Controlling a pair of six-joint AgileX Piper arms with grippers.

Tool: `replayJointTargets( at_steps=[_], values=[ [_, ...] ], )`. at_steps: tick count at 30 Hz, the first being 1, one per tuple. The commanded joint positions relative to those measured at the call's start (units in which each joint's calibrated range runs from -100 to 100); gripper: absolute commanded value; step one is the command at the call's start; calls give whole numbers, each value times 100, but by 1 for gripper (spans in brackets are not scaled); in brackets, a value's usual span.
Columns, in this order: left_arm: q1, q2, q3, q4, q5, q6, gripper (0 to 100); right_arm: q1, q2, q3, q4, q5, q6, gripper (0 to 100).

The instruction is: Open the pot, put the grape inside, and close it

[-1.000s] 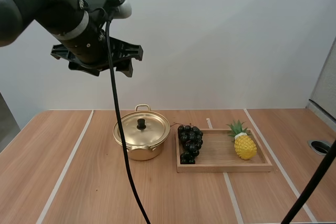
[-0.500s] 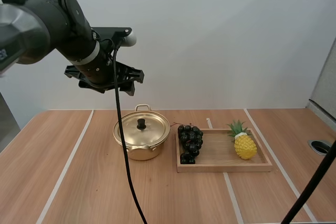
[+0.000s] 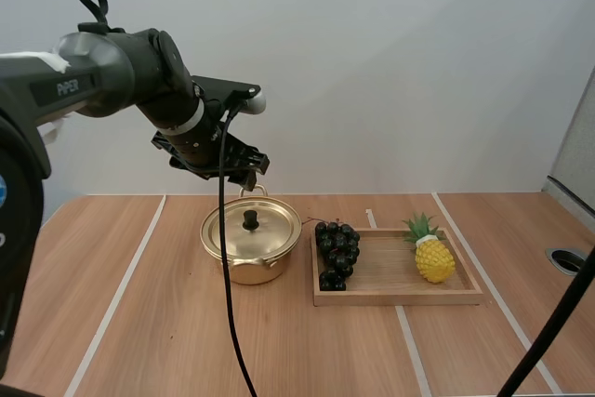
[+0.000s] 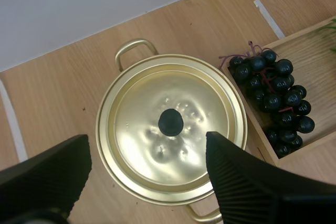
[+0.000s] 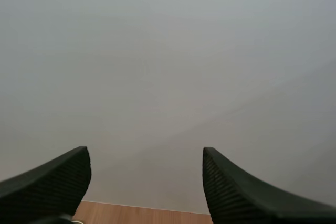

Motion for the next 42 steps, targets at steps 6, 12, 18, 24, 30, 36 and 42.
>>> replayJointTargets(
  at_steps=[6, 12, 18, 24, 30, 36, 42],
  values=[
    [-323, 440, 159, -109, -677, 97, 100, -22, -55, -43, 49, 0, -164, 100],
    [-333, 765, 159, -14, -972, -28, 100, -22, -55, -43, -179, 0, -175, 100],
    [-333, 941, 159, 35, -972, -51, 100, -22, 110, 53, -154, 0, -163, 100],
    [-333, 968, 159, 35, -972, -51, 100, -22, 254, 972, 89, 0, -162, 100],
    [-333, 968, 159, 35, -972, -51, 100, -22, 321, 2122, 89, 0, -173, 100],
    [-333, 1098, 159, 35, -972, -51, 100, -22, 321, 2819, 125, 0, -299, 100],
    [-333, 1299, 159, 35, -1171, -51, 100, -22, 321, 2881, 180, 0, -322, 100]
  ],
)
